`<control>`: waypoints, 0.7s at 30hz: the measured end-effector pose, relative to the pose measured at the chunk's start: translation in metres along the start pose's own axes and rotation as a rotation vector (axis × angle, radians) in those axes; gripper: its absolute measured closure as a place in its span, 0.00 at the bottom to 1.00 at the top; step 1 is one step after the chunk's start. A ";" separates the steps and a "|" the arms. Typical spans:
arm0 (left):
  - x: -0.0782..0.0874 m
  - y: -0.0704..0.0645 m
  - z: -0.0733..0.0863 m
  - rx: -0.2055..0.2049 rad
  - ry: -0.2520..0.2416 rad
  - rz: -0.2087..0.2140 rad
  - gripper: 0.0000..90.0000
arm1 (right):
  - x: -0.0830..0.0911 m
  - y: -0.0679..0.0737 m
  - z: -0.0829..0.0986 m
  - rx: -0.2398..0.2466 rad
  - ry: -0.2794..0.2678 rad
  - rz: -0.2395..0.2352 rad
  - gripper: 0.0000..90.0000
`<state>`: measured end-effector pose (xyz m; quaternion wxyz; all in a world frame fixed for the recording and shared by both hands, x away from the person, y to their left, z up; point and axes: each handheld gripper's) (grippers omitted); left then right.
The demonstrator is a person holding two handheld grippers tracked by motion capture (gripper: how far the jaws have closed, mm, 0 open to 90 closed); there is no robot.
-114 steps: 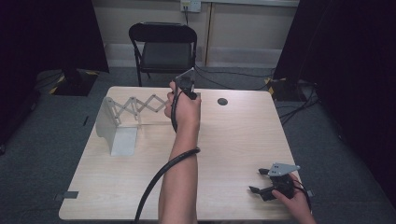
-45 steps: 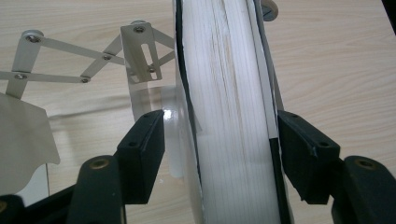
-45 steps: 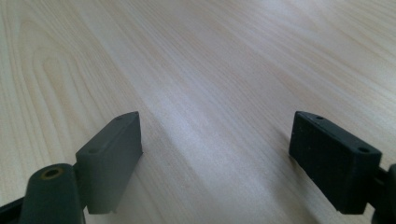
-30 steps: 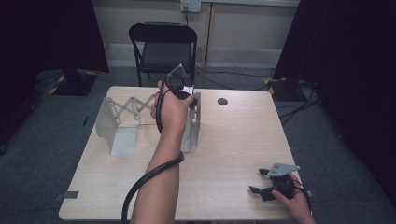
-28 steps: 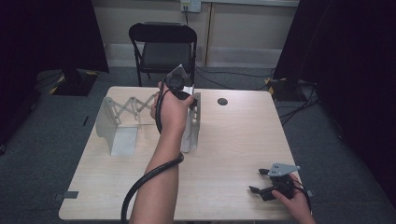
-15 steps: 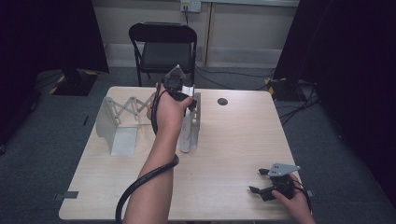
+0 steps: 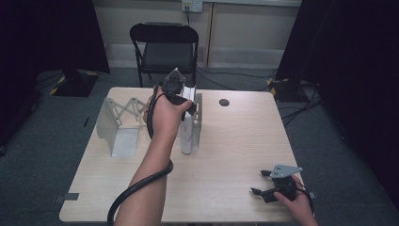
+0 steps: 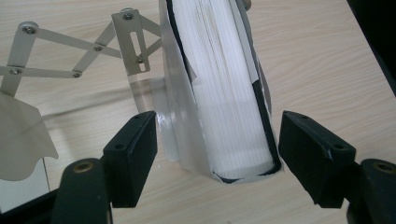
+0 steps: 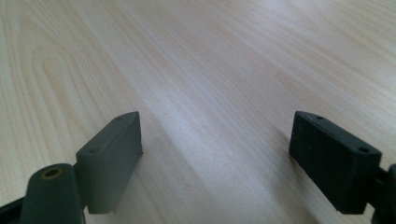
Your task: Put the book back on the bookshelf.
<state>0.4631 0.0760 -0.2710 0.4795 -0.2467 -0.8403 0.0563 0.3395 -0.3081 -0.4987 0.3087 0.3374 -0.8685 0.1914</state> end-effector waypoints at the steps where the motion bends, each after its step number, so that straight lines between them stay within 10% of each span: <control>1: 0.001 0.000 0.001 -0.003 0.002 0.006 0.31 | 0.000 0.000 0.000 0.000 0.000 0.000 0.19; 21: 0.015 0.014 0.020 -0.023 0.037 0.027 0.31 | 0.000 0.000 0.000 0.001 0.000 -0.001 0.19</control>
Point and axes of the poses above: each handheld gripper's, and its own axes: x roughly backward along the jaws, z roughly out of its underside, y roughly to its left, and after that the axes turned 11 degrees about z, right-handed
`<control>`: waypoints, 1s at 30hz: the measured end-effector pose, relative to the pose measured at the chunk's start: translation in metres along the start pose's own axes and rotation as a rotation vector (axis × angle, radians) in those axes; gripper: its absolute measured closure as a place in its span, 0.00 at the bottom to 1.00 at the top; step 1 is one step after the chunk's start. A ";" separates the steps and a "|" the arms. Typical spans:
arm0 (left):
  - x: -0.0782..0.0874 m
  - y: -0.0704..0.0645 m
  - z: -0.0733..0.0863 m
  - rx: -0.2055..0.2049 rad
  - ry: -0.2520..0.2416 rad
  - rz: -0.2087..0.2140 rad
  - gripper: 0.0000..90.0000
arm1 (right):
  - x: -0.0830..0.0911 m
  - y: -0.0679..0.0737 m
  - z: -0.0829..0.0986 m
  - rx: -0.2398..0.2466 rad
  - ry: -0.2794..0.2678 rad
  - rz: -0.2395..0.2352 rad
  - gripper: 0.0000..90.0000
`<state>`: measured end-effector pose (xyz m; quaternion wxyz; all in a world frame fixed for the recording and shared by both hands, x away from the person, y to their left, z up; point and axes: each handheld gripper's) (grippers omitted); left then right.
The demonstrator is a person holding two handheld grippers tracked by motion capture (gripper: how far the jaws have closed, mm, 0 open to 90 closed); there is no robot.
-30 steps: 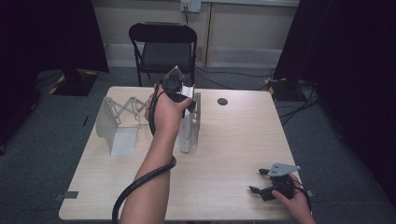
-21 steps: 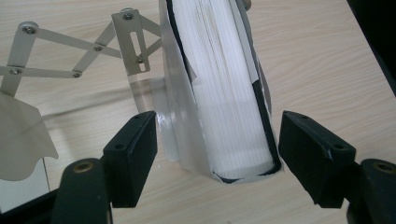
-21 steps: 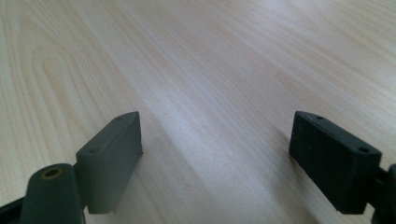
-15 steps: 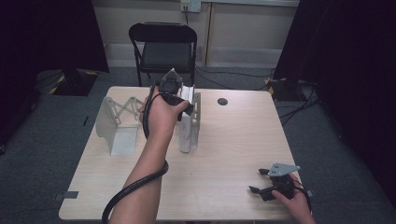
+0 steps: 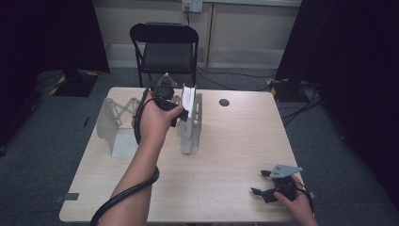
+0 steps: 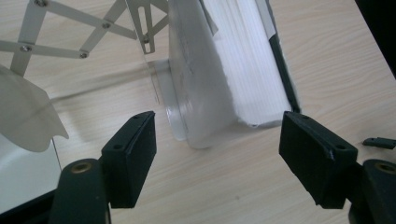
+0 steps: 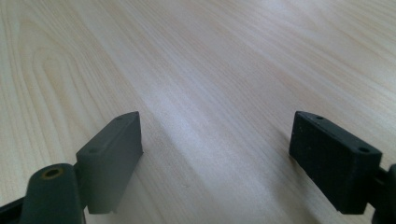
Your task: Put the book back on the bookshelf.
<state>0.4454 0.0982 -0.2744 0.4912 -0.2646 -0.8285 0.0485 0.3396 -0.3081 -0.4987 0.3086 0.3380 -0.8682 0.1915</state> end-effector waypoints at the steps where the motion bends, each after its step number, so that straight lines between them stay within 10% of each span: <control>1: 0.000 0.000 0.001 0.002 0.001 0.004 0.31 | 0.000 0.000 0.000 0.000 0.000 0.000 0.19; 30: -0.012 0.012 0.037 -0.060 0.022 0.083 0.30 | 0.000 0.000 0.000 -0.002 0.000 0.001 0.19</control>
Point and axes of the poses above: each handheld gripper's, and its own axes: x roughly backward along the jaws, z roughly out of its underside, y roughly to its left, and after that the axes turned 11 degrees about z, right-handed
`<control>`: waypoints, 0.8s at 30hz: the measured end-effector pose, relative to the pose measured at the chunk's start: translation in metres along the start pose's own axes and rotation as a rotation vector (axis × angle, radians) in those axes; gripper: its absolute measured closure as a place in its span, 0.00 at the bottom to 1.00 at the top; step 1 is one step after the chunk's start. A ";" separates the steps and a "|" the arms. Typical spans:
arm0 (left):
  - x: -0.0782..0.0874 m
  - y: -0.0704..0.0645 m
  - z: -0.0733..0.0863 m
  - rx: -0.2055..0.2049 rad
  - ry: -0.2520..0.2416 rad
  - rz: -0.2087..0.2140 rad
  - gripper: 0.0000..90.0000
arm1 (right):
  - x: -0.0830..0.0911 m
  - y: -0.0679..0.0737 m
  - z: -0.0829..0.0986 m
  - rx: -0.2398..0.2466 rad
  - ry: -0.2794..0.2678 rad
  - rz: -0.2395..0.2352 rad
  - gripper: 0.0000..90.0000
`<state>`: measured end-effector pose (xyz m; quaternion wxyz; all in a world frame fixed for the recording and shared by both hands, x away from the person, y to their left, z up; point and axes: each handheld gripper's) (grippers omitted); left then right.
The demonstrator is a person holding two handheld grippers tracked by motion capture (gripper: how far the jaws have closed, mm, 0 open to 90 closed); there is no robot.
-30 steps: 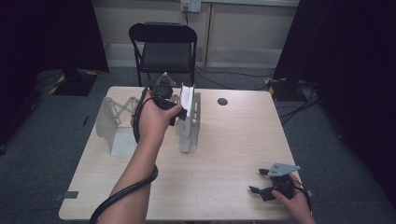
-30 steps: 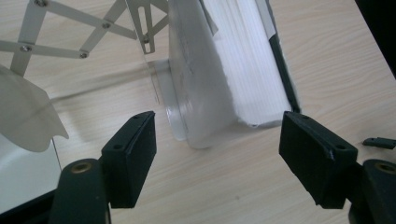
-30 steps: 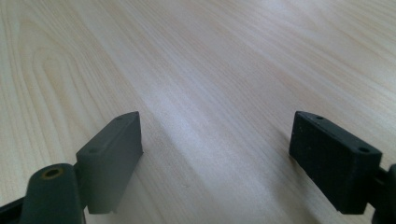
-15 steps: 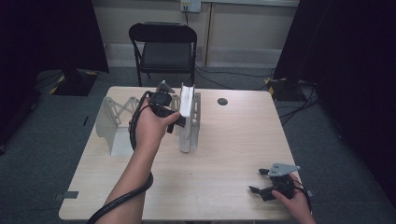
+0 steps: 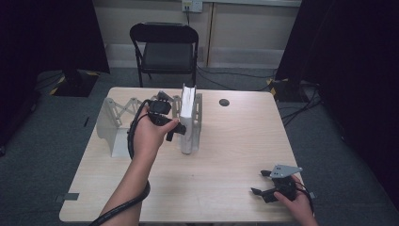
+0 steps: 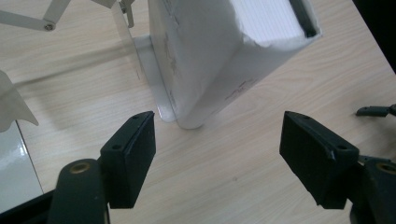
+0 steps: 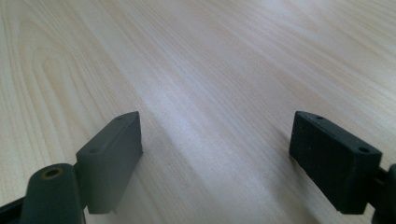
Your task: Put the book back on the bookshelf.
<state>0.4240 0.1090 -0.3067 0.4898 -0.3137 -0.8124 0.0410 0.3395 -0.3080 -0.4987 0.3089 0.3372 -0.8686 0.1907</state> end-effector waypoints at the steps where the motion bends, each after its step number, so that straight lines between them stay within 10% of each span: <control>1: -0.001 0.000 0.001 -0.004 -0.003 -0.003 0.30 | 0.000 0.000 0.000 0.001 -0.001 0.001 0.19; 24: -0.011 0.018 0.031 -0.035 -0.004 0.050 0.29 | 0.000 0.000 0.000 0.000 -0.001 0.001 0.19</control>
Point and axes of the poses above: each handheld gripper's, and its own axes: x roughly backward along the jaws, z roughly out of its underside, y roughly to its left, and after that the axes turned 11 degrees about z, right-handed
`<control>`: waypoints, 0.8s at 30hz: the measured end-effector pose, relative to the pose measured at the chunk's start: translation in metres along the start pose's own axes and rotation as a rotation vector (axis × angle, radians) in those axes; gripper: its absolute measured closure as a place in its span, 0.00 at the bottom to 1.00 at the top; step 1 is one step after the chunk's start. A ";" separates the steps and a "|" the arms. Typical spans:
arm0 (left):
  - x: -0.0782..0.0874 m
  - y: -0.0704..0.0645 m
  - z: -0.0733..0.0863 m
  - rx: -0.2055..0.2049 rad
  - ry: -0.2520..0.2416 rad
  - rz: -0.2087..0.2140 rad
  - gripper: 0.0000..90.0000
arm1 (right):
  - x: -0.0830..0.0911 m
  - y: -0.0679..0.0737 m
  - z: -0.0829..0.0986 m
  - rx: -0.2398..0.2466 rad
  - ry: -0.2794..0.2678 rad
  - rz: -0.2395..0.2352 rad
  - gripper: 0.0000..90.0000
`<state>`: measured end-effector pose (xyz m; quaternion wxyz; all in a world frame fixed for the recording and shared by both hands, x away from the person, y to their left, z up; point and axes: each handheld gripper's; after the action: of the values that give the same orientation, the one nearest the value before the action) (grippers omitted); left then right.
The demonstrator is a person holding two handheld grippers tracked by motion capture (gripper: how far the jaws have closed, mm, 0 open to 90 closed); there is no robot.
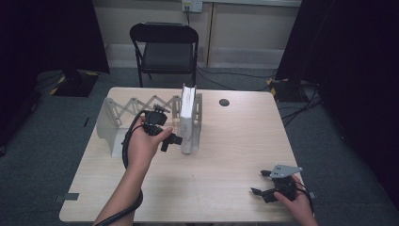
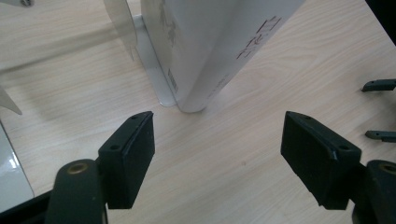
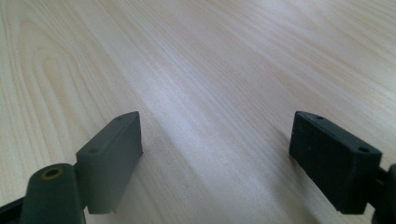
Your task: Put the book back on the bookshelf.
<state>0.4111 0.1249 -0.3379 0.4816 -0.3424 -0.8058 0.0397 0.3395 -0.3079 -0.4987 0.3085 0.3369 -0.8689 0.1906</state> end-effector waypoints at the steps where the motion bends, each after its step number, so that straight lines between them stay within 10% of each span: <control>1: 0.000 0.001 0.001 -0.001 0.003 0.004 0.30 | 0.000 0.000 0.000 0.000 0.000 0.000 0.19; 24: -0.017 0.019 0.028 0.006 0.019 0.046 0.30 | 0.000 0.000 0.000 0.002 -0.002 0.001 0.19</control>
<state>0.4038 0.1370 -0.3731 0.4891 -0.3597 -0.7931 0.0501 0.3396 -0.3080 -0.4988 0.3075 0.3369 -0.8692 0.1911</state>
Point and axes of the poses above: each handheld gripper's, and its own axes: x roughly backward along the jaws, z roughly out of its underside, y roughly to its left, and after that the axes turned 11 degrees about z, right-handed
